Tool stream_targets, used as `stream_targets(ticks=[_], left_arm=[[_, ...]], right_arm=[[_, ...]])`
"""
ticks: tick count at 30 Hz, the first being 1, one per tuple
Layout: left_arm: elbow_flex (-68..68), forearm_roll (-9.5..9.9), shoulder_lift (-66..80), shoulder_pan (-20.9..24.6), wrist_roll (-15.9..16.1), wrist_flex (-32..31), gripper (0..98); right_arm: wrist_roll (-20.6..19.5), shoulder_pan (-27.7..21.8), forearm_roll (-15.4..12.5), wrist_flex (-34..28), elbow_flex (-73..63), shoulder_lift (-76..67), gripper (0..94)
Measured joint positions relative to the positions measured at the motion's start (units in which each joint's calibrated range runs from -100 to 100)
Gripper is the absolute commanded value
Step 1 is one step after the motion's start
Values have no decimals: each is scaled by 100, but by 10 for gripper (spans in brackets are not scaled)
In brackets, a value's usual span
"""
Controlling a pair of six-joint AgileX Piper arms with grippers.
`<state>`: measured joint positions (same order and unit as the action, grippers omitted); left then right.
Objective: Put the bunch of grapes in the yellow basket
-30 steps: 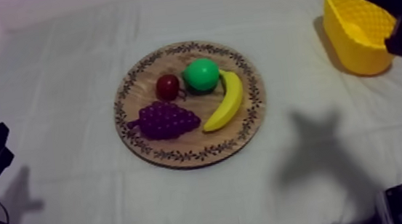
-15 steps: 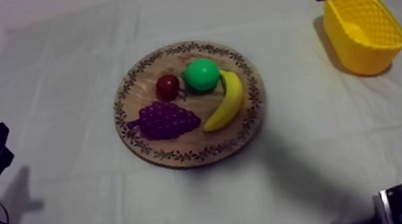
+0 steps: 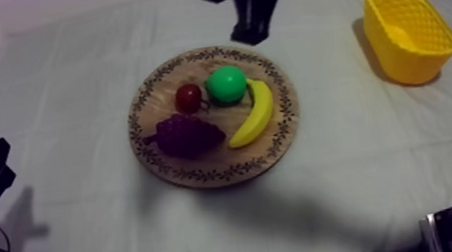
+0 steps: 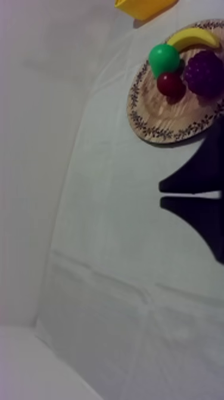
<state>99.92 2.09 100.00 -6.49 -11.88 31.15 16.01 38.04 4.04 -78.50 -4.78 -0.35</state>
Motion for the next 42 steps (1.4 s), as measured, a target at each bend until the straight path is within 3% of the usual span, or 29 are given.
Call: stream_targets(ticks=[16, 24, 28, 36, 42], left_arm=[[0, 0, 0, 0, 0, 0, 1], [0, 0, 0, 0, 0, 0, 1], [0, 0, 0, 0, 0, 0, 1], [0, 0, 0, 0, 0, 0, 1], [0, 0, 0, 0, 0, 0, 1]], right_arm=[[102, 143, -160, -1316, -1554, 1883, 4], [189, 80, -288, -1446, -1946, 2602, 31], [138, 44, -294, -1349, -1984, 2803, 135], [149, 30, -169, -1273, -1993, 2917, 540], [226, 73, -176, -1296, -1918, 2998, 662]])
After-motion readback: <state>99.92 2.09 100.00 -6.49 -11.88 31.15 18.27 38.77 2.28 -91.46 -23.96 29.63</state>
